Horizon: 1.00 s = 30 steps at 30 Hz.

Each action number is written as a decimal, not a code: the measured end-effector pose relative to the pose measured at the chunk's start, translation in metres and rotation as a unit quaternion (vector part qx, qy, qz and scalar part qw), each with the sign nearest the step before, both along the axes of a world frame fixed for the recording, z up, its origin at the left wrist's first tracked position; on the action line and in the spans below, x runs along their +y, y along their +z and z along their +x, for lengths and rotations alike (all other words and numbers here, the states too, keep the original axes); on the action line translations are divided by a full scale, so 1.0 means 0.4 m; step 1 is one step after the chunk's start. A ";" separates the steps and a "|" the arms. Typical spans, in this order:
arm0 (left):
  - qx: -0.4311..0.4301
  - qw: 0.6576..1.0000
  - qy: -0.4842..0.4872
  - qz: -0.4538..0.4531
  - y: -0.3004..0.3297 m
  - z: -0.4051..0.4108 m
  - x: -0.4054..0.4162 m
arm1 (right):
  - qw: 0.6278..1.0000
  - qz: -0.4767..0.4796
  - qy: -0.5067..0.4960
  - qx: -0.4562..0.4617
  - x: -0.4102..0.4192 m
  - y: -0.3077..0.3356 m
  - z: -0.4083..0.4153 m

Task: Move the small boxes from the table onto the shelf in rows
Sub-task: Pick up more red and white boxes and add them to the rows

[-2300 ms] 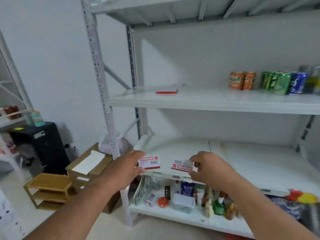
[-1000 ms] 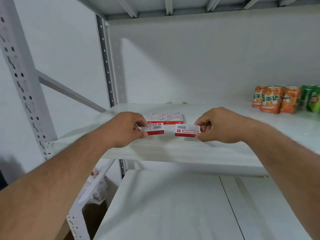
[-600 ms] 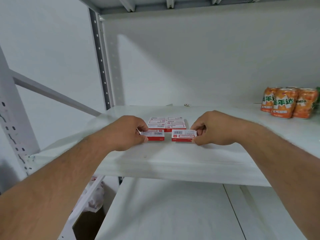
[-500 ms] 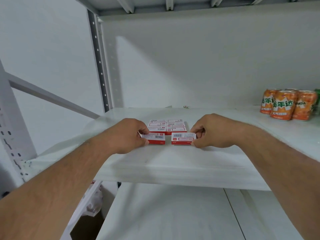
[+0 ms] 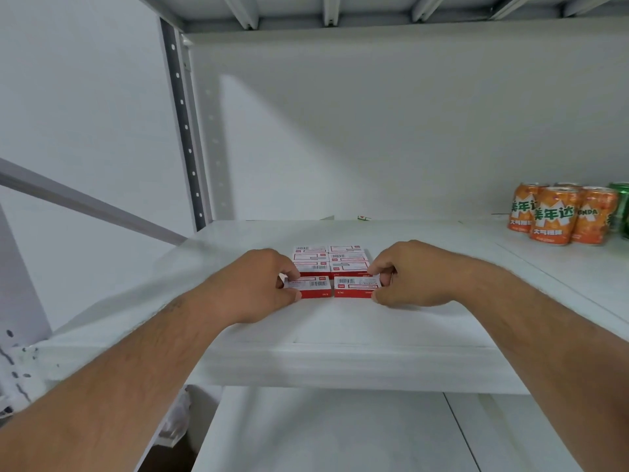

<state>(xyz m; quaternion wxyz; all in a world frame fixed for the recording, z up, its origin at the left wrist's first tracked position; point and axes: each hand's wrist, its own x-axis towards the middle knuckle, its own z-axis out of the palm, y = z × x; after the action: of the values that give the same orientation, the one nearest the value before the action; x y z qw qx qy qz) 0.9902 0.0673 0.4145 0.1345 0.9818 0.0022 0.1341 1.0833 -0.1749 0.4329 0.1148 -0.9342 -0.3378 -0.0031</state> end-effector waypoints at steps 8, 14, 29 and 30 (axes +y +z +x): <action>-0.004 1.000 0.009 0.020 0.003 0.016 -0.003 | 0.999 0.033 -0.009 -0.022 0.003 -0.009 0.004; 0.001 0.999 0.033 0.010 0.004 0.022 -0.003 | 0.998 0.045 -0.019 -0.028 0.013 -0.015 0.017; 0.006 0.999 0.052 0.004 0.002 0.031 -0.006 | 0.998 0.051 -0.026 -0.031 0.020 -0.019 0.034; 0.007 0.999 0.053 0.001 0.002 0.030 -0.006 | 0.998 0.049 -0.025 -0.031 0.018 -0.020 0.033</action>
<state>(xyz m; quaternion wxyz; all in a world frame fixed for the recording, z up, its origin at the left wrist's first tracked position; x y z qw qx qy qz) 1.0023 0.0650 0.4153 0.1262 0.9813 0.0547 0.1345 1.0964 -0.1676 0.4250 0.1501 -0.9351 -0.3170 -0.0516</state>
